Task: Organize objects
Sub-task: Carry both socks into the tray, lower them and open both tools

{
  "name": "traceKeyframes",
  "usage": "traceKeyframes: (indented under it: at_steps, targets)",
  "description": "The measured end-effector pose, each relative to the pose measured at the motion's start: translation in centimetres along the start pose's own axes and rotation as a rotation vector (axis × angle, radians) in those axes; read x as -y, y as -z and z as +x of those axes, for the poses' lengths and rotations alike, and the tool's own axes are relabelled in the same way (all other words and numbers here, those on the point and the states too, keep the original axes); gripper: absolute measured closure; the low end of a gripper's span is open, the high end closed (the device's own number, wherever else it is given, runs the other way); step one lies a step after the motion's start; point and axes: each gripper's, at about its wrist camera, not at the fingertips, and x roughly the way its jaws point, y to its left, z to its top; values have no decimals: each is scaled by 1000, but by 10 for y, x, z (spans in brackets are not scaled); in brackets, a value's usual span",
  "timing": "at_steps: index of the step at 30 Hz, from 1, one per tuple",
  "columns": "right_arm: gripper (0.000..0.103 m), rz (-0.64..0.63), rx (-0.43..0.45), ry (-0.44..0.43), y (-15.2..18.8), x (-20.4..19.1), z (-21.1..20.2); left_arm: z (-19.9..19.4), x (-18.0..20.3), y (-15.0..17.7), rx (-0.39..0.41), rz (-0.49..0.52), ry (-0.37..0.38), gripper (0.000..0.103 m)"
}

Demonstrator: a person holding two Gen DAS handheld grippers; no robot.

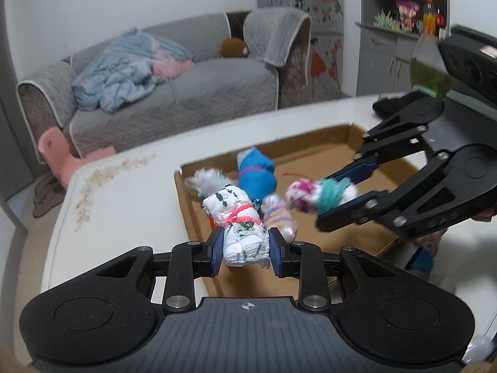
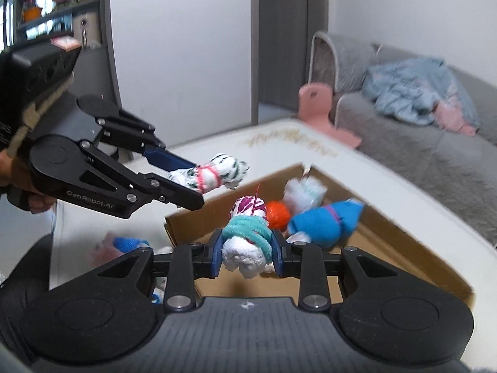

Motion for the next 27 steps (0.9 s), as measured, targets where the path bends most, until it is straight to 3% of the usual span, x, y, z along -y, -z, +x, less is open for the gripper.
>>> traceKeyframes:
  at_steps: [7, 14, 27]
  targets:
    - [75, 23, -101, -5, 8, -1, 36, 16, 0, 3, -74, 18, 28, 66]
    - [74, 21, -151, -17, 19, -8, 41, 26, 4, 13, -153, 42, 28, 65]
    - [72, 17, -202, -14, 20, -17, 49, 35, 9, 12, -193, 46, 15, 63]
